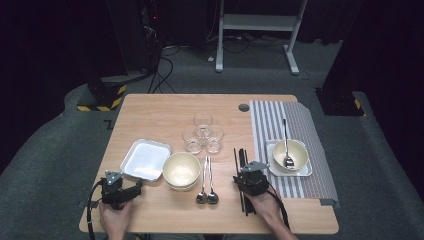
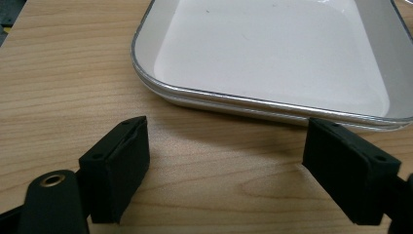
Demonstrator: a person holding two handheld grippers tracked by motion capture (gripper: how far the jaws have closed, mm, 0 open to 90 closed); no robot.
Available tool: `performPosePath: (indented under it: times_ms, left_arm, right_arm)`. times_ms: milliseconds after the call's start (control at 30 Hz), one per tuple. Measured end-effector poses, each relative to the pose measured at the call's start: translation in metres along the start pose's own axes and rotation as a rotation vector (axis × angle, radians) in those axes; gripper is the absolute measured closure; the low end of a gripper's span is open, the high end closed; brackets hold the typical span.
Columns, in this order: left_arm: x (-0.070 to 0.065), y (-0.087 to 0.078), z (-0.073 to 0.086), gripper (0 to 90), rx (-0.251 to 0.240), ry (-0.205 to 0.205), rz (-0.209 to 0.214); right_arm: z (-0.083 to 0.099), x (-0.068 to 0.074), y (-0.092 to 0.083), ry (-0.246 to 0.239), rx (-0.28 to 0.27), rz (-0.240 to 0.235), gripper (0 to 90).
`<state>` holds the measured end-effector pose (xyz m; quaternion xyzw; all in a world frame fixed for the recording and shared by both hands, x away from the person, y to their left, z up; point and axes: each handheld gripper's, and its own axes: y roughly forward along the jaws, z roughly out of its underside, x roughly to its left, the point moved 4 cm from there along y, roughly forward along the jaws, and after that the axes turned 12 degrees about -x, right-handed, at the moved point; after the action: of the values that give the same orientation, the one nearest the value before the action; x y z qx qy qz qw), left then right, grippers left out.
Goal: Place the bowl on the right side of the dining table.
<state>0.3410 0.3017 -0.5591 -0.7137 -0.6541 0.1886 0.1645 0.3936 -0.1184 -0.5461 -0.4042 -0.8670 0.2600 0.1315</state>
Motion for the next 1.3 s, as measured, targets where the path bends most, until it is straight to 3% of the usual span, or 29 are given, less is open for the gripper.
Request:
performPosePath:
  times_ms: [567, 733, 1300]
  left_arm:
    - [-0.001, 0.000, 0.000, 17.2, 0.000, 0.004, 0.000]
    - [-0.001, 0.001, 0.000, 16.0, 0.006, 0.018, 0.011]
    - [-0.001, 0.001, 0.000, 16.6, 0.001, 0.005, 0.007]
  right_arm:
    - [0.006, 0.007, -0.006, -0.006, 0.012, -0.016, 79.1]
    - [0.009, 0.009, -0.008, 0.004, -0.004, -0.022, 79.5]
    - [0.015, 0.021, -0.011, -0.012, -0.034, -0.032, 81.0]
